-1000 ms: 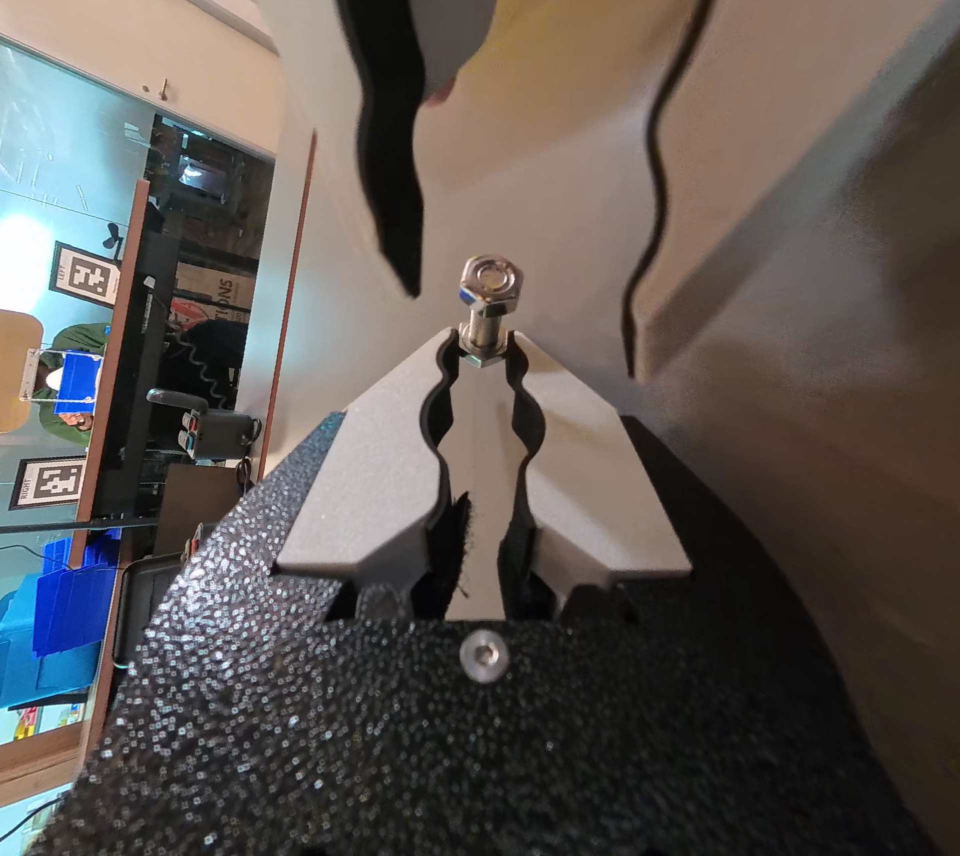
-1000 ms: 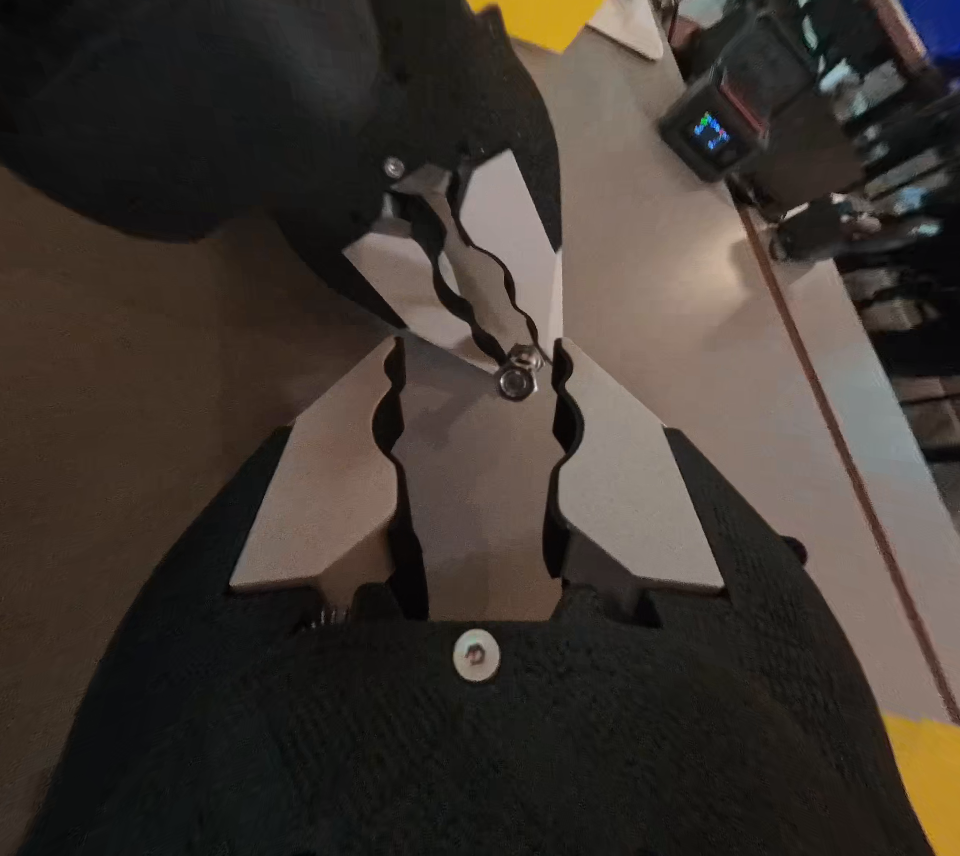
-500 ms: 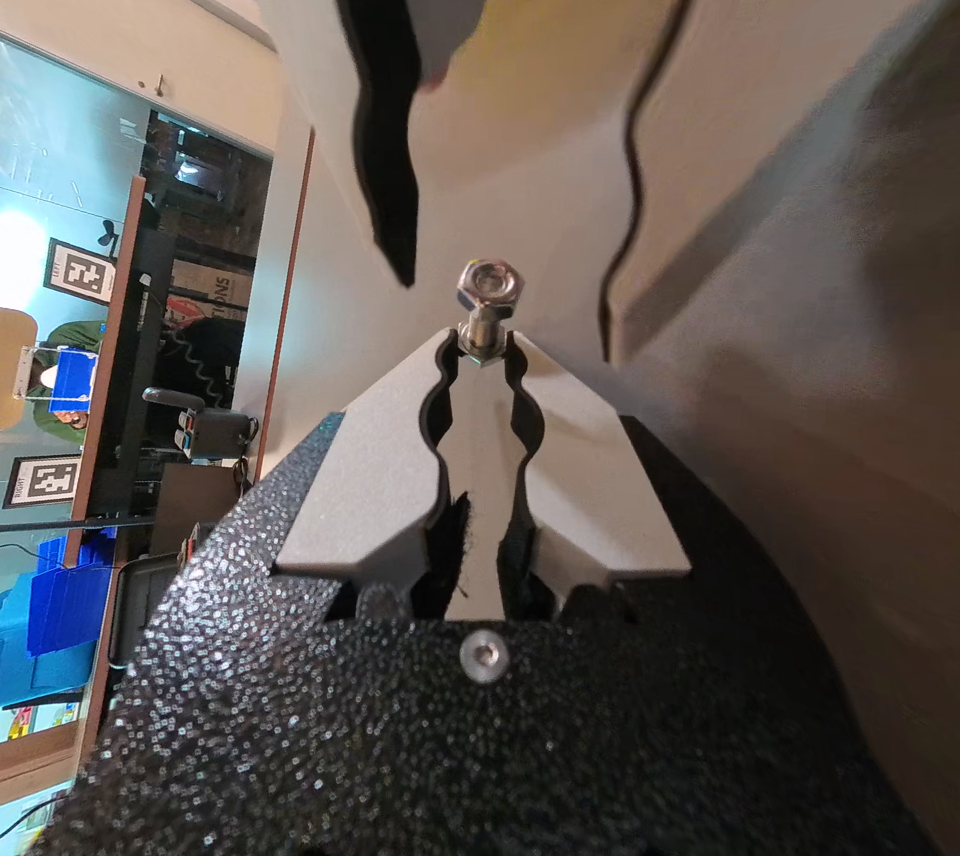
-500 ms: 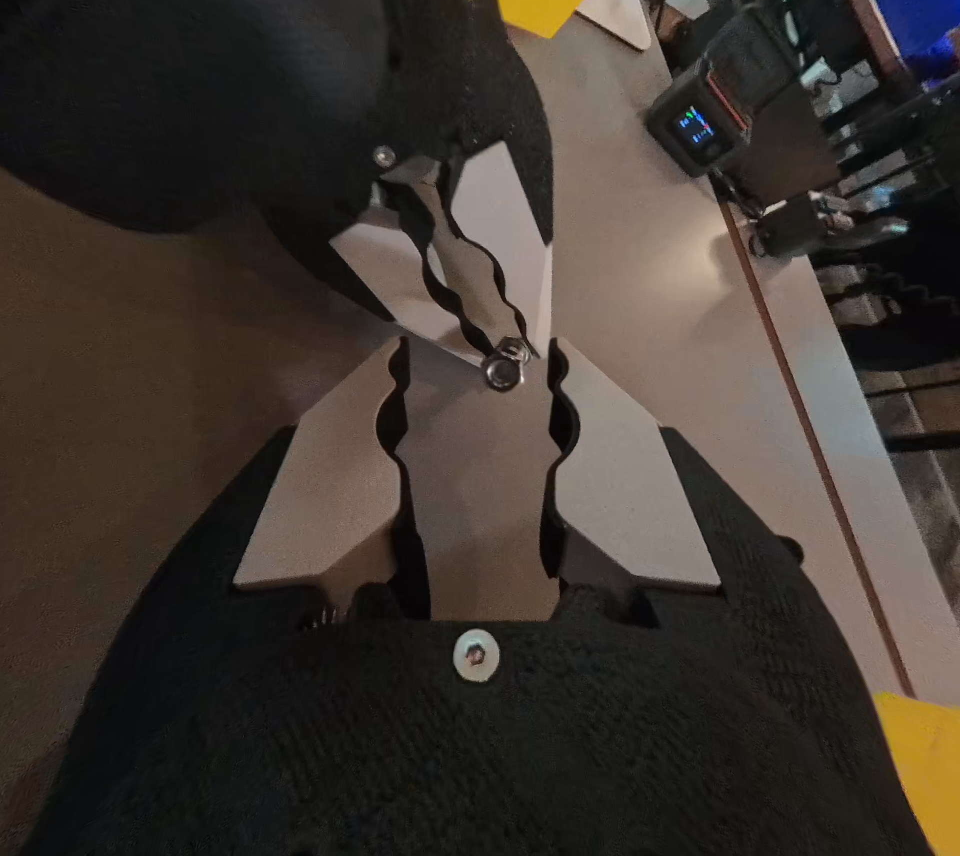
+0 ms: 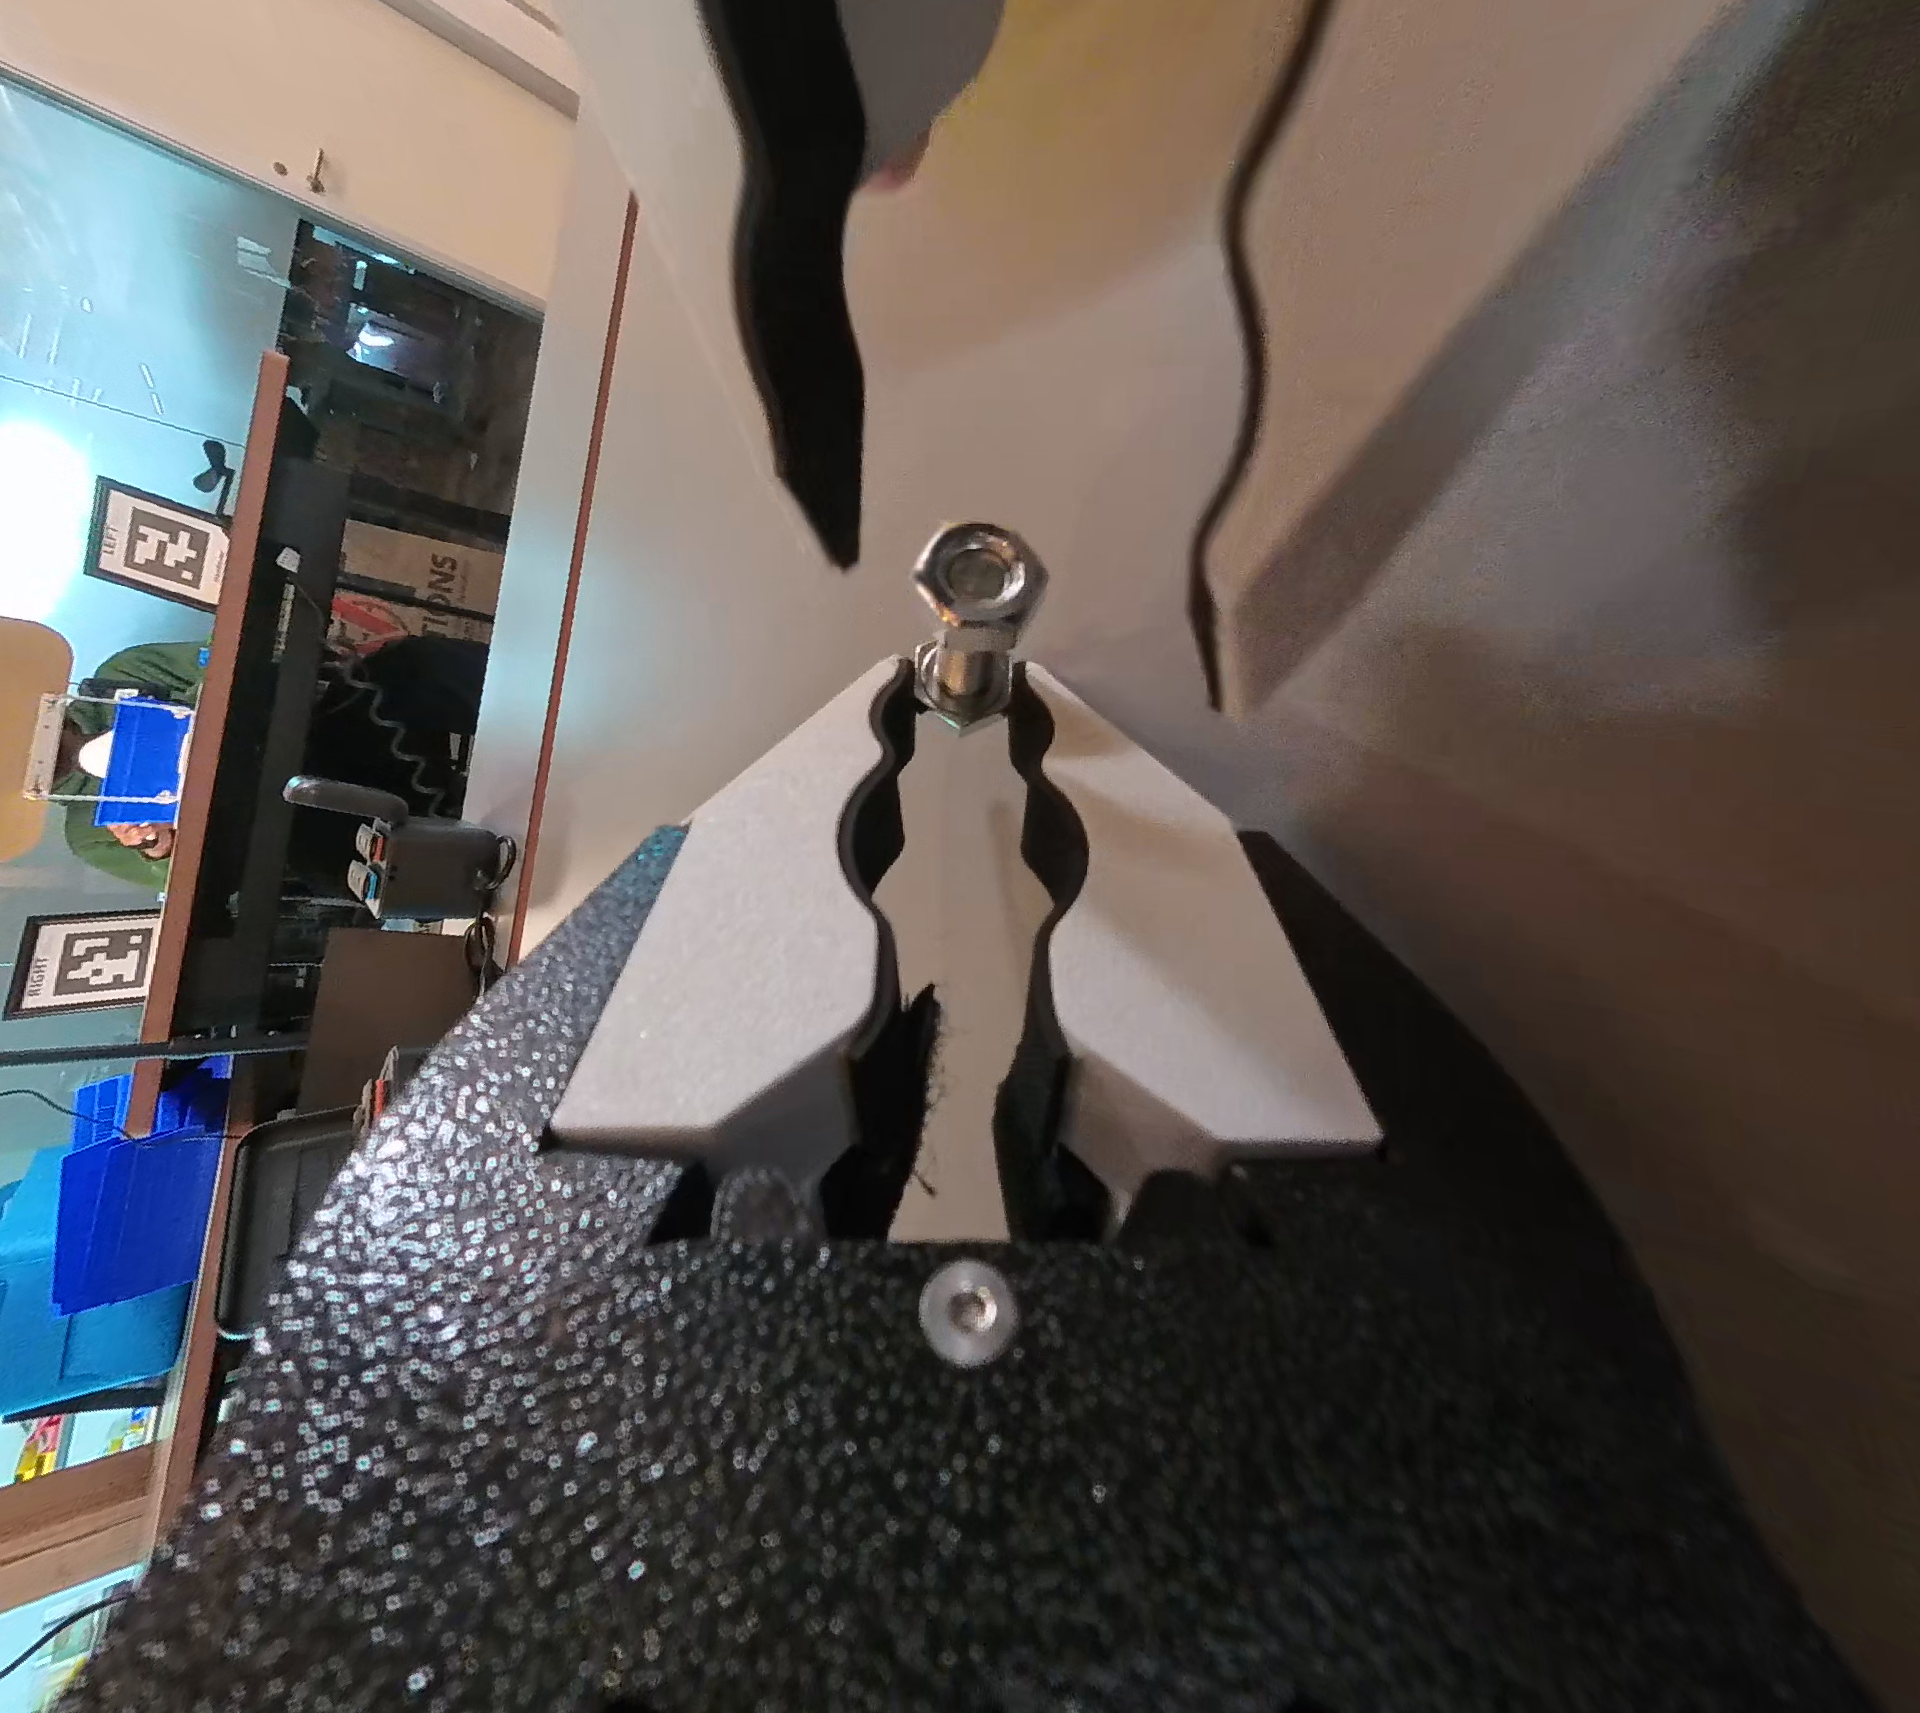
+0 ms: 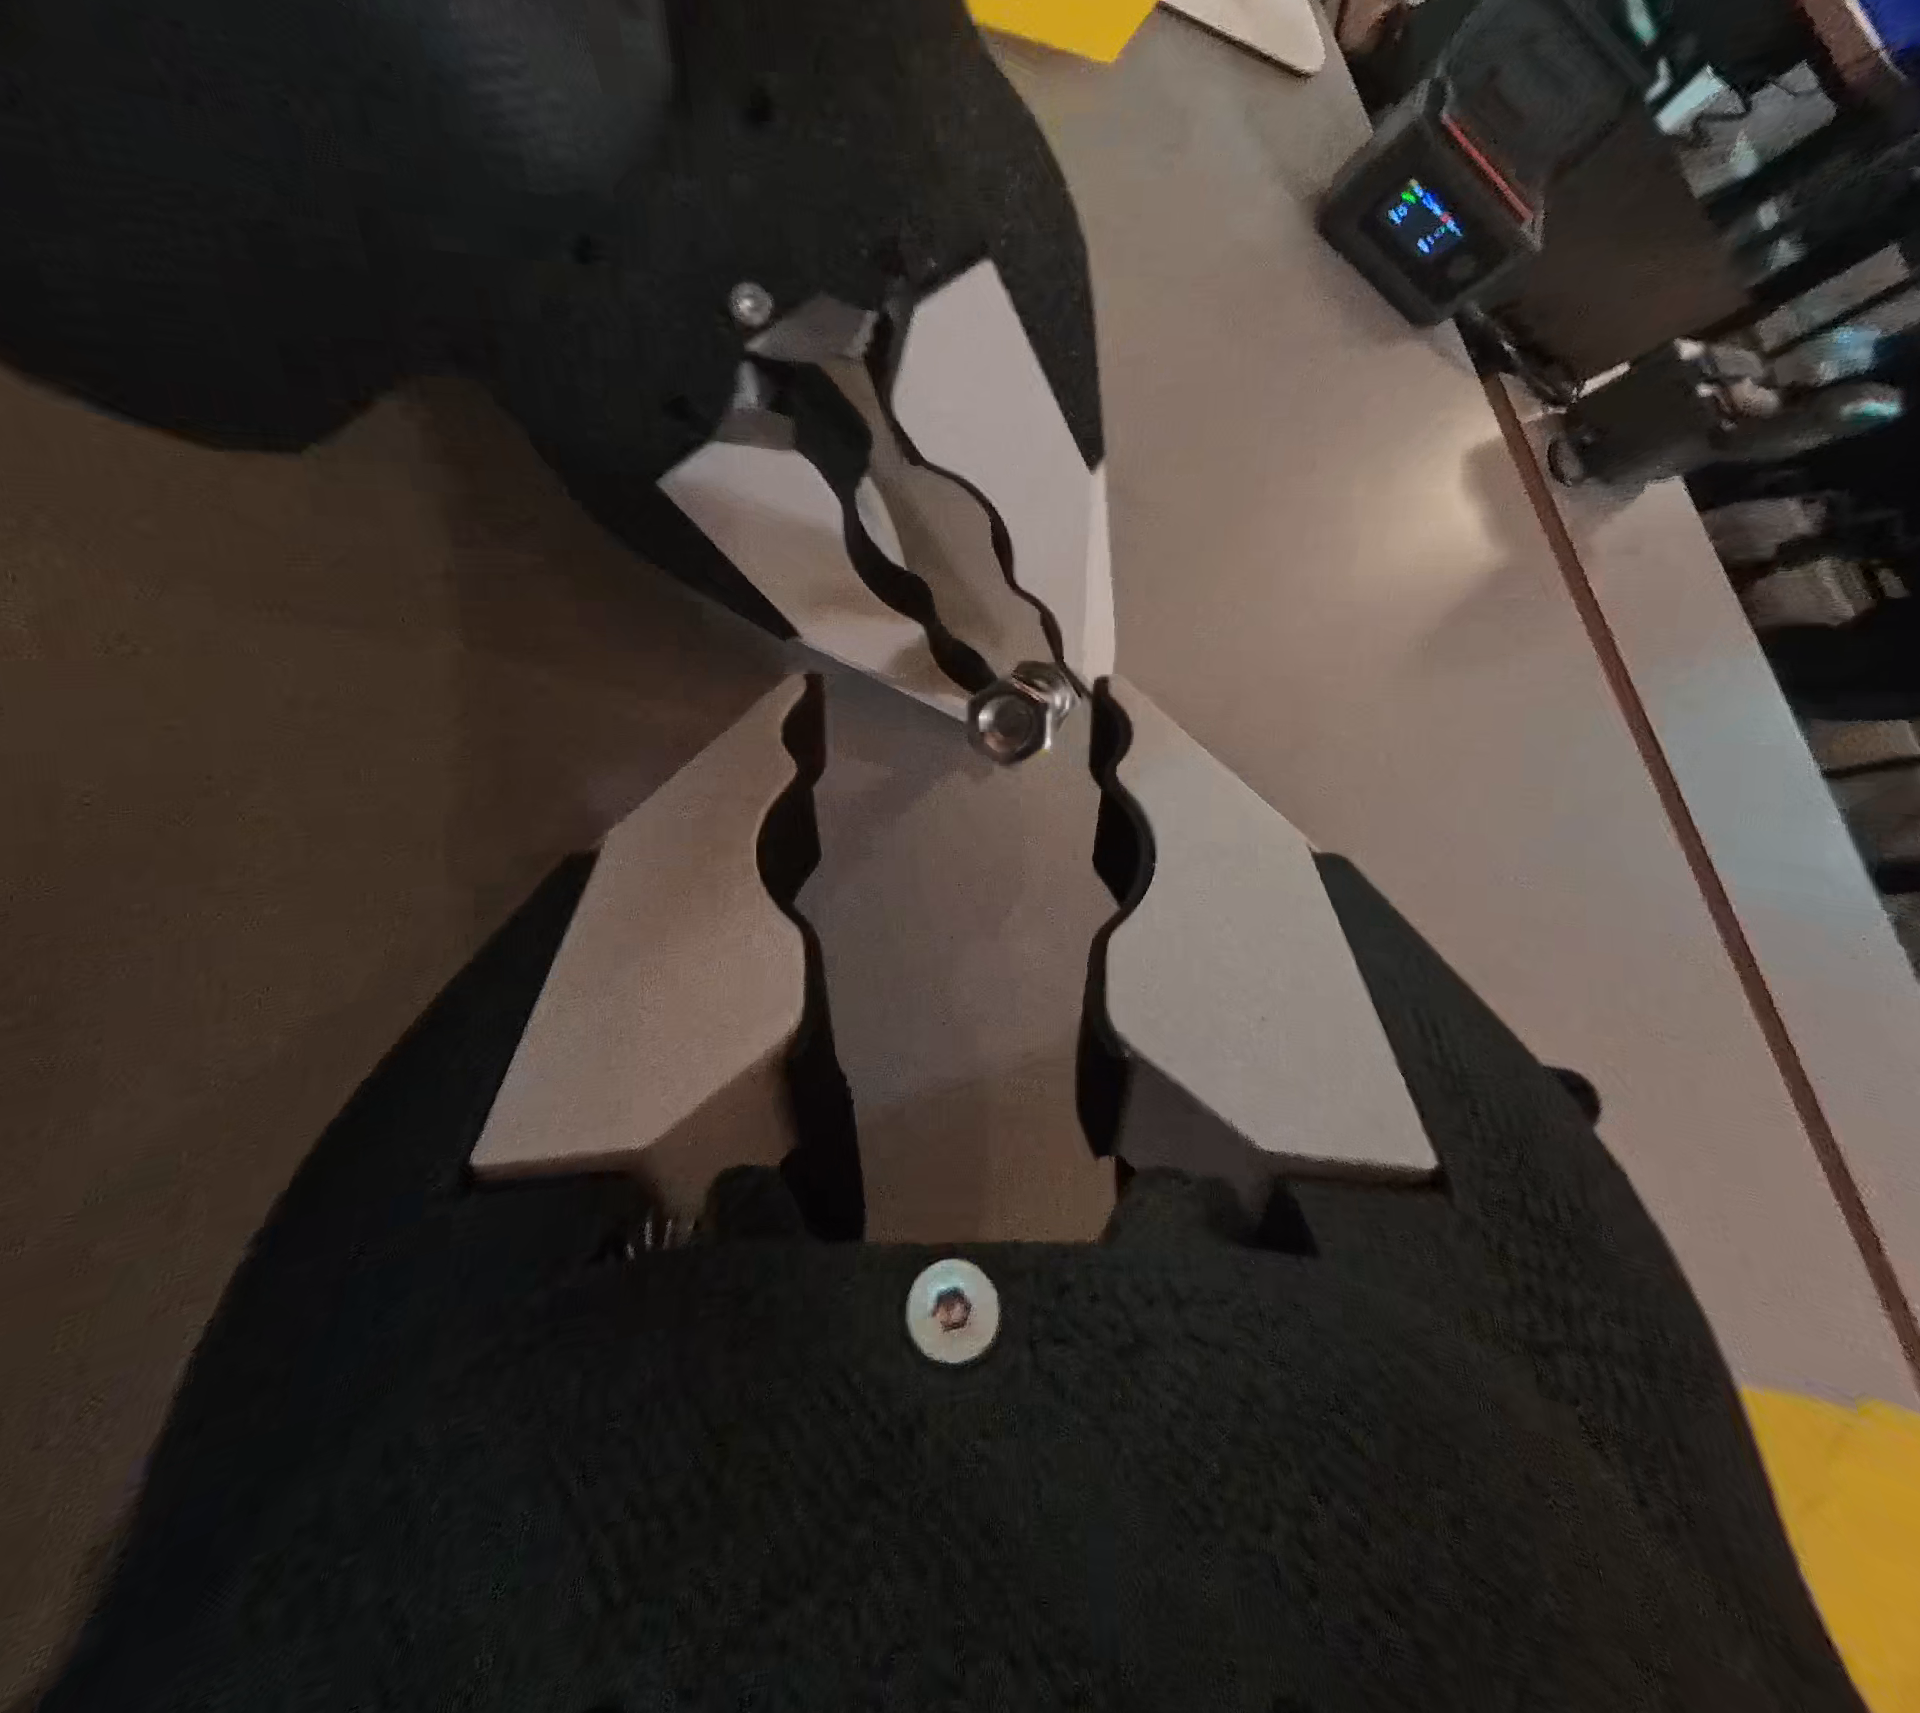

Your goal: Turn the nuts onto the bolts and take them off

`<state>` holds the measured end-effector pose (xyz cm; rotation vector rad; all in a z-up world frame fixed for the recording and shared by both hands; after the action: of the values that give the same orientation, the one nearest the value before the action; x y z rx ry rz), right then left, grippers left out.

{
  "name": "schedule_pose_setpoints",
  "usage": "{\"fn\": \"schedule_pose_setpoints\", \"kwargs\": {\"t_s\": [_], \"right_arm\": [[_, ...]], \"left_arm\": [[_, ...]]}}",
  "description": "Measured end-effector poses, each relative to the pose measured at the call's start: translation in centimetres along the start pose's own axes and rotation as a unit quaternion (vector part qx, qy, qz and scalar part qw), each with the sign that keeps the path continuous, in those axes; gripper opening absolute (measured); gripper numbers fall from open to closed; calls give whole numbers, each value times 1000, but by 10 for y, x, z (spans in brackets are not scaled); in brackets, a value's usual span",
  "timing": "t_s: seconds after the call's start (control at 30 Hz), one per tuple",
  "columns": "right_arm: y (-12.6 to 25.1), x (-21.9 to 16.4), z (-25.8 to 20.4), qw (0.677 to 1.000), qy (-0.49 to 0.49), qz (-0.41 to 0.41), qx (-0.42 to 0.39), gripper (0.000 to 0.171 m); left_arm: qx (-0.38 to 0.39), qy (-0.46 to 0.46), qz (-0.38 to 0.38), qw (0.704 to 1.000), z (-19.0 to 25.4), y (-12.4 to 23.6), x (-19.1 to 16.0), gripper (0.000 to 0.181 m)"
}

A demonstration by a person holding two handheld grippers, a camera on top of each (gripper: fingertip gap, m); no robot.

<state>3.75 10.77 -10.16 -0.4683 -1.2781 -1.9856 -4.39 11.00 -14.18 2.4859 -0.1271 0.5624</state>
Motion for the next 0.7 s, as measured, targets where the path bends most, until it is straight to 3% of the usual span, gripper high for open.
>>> {"fn": "schedule_pose_setpoints", "kwargs": {"t_s": [0.23,0.6,0.7], "right_arm": [[-6,-12,-1,996,-53,-44,53,41],[-10,1,-8,1000,18,-17,-2,52],[-12,2,-6,999,29,-18,-30,46]], "left_arm": [[0,0,-2,1000,0,0,0,16],[0,3,-4,1000,-1,0,0,16],[0,4,-4,1000,-1,1,0,16]]}}
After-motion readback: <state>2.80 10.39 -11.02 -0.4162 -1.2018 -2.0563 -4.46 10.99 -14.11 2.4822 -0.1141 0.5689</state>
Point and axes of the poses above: each gripper's, where its closed fingertips meet, y back along the fingers, x out of its top, z = x × y across the jaws, the point moved 7 cm from there along y, back along the fingers, and after that the axes turned 6 degrees about -z, right-handed, at the moved point
